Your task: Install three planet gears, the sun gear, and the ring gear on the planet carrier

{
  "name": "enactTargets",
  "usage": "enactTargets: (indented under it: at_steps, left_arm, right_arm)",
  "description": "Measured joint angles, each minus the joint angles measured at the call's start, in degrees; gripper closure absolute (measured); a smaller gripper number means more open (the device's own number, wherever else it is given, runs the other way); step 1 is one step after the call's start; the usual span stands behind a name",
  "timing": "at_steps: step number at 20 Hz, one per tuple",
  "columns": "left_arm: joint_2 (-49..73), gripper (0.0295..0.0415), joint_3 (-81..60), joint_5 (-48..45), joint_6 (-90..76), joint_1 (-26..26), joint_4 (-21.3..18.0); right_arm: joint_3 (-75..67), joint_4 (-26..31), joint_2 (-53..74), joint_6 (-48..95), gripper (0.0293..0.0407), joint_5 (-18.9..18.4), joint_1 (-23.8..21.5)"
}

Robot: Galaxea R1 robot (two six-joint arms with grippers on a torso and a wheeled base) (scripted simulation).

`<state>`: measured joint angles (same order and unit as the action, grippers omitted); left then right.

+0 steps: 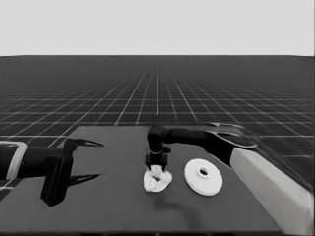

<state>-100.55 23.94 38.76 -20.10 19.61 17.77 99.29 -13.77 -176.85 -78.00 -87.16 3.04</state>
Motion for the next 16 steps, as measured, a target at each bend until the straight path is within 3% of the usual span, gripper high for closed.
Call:
enactTargets:
  at_steps: [4,16]
  left_arm:
    - [0.0,0.0326,0.0,0.0,0.0,0.0,0.0]
    - [0.0,0.0326,0.0,0.0,0.0,0.0,0.0]
  right_arm:
    - [1.7,-2.0,-0.4,1.0,0.0390,0.8,2.2]
    - [1.9,-2.2,-0.5,-2.8,0.0390,0.9,2.8]
